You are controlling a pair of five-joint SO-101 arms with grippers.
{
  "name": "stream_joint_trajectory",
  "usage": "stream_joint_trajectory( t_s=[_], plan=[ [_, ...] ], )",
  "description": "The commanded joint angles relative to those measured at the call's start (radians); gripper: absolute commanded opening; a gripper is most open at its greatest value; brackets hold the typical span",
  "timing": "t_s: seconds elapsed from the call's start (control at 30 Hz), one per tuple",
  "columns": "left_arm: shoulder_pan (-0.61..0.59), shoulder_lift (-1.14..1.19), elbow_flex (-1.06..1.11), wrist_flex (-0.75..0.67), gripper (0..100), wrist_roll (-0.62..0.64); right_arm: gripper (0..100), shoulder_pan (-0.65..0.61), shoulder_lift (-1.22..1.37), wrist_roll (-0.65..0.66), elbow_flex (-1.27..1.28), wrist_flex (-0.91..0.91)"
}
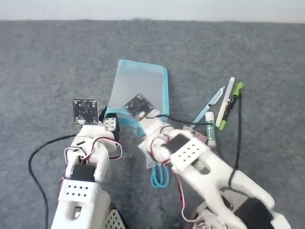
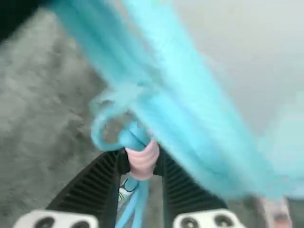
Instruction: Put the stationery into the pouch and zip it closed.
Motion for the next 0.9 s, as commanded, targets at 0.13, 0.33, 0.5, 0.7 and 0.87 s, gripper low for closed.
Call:
stream_joint_trajectory(
  t_s=[0.13, 0.33, 0.5, 0.7, 0.87],
  plan=[
    [-0.002, 0.011, -0.064, -0.035, 1, -0.028, 0.6, 0.162, -0.222, 0.081, -0.186, 0.331],
    [-0.005, 0.011, -0.064, -0.035, 1, -0.031, 0.6, 0.240, -0.223, 0.153, -0.209, 0.397],
    [-0.005, 0.011, -0.064, -0.035, 1, -0.031, 0.6, 0.294, -0.219, 0.173, -0.281, 0.464],
    [-0.005, 0.011, -0.064, -0.035, 1, -0.031, 0.6, 0.351, -0.219, 0.201, -0.299, 0.481],
    [-0.005, 0.011, -0.064, -0.035, 1, -0.031, 0.6, 0.392, -0.217, 0.209, -0.305, 0.483]
  ],
)
